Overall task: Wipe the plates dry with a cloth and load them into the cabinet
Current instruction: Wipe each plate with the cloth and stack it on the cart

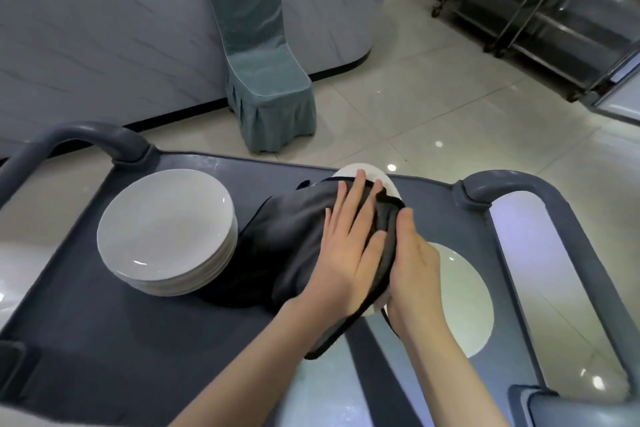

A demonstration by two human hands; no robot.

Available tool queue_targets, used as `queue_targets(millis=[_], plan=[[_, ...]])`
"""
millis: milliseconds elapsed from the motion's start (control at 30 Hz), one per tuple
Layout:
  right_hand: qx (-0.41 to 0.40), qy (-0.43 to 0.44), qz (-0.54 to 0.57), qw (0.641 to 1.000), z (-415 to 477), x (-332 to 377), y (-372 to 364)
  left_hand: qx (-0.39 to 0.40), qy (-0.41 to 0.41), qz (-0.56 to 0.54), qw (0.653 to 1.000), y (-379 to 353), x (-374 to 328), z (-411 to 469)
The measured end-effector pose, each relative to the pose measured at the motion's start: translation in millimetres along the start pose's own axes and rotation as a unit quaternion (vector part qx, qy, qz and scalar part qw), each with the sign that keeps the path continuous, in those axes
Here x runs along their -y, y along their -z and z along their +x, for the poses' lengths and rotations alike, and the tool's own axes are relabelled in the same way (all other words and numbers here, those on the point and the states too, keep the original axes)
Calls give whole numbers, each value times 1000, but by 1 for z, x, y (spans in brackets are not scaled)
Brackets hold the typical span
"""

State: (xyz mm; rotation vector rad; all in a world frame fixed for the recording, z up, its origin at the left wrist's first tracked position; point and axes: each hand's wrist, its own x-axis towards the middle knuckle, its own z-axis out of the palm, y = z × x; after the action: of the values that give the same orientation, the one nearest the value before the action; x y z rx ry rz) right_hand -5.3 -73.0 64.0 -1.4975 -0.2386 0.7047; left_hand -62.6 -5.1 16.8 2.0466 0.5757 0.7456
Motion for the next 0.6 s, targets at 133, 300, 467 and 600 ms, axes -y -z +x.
queue_targets(millis=[133,300,467,600], plan=[[-52,35,-72,995,-9,-1,-3,-36,128,-131,983,13,-5,28],[-37,47,-24,998,-2,12,-5,7,2,-2,1000,-4,-20,-16],[-54,80,-86,992,-14,2,-5,-11,87,-91,992,20,-20,20],[-44,77,-94,992,-8,4,-6,4,48,-9,999,21,-26,6]])
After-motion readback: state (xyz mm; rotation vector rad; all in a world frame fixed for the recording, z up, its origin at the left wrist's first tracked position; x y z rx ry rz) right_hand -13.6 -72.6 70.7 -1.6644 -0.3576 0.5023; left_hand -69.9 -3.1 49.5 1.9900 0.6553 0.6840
